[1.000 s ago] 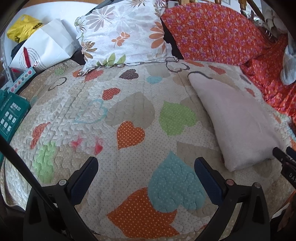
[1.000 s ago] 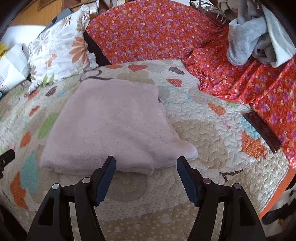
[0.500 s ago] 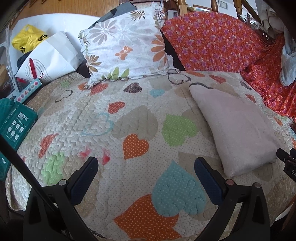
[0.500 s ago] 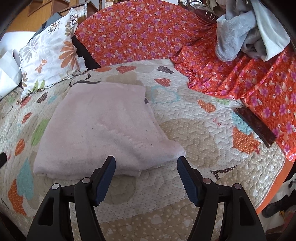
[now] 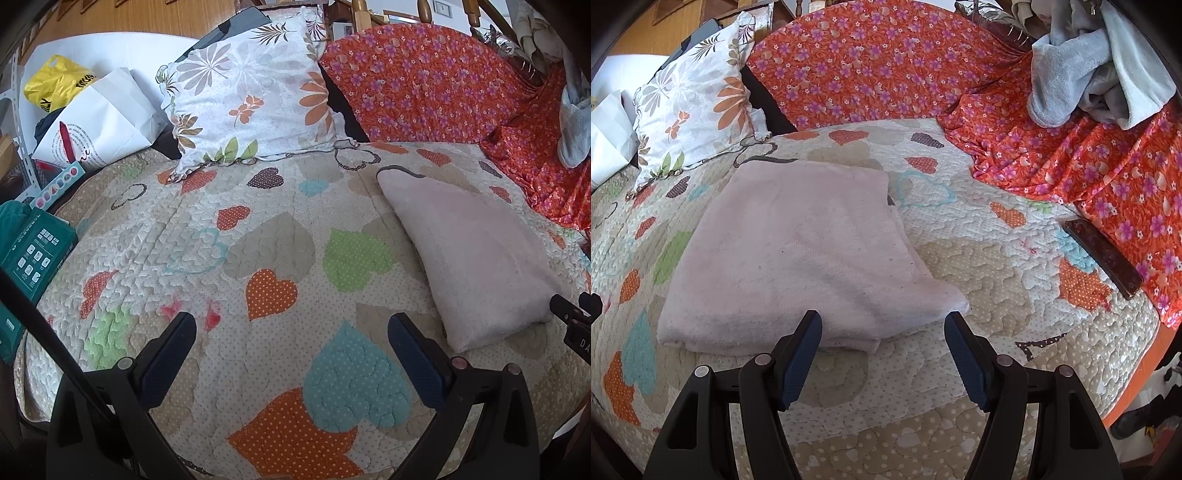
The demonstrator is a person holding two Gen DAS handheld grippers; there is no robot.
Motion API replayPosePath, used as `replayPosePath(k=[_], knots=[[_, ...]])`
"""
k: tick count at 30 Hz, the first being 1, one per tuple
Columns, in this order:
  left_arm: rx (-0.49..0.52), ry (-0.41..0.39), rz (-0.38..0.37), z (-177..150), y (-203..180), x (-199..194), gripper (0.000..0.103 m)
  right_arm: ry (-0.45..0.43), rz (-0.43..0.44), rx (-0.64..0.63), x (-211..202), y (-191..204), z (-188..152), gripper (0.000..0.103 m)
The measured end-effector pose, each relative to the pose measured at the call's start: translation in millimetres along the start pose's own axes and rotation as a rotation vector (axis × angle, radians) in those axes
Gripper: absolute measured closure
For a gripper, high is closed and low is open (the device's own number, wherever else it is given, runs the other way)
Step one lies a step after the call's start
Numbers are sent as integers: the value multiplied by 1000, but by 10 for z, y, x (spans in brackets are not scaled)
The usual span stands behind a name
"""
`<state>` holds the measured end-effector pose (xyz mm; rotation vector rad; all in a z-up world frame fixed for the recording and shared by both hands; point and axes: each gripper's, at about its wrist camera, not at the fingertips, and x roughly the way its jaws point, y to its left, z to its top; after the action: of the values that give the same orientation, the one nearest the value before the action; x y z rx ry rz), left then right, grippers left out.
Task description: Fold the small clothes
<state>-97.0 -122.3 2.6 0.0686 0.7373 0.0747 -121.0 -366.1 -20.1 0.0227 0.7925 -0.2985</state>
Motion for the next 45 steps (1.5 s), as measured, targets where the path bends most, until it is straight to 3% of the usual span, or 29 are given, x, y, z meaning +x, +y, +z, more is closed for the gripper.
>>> replayPosePath(k=[20, 28, 34, 45], knots=[[-11, 1, -4, 5, 1, 0, 0, 2, 2, -5, 10, 31, -19, 29], [-28, 18, -14, 40, -10, 20, 0, 4, -24, -66, 38, 106, -66, 29], [-16, -19, -9, 11, 0, -99, 0, -24, -25, -51, -34, 108, -57, 29], [-48, 34, -47, 14, 34, -30, 0, -46, -22, -100, -53, 253, -77, 29]])
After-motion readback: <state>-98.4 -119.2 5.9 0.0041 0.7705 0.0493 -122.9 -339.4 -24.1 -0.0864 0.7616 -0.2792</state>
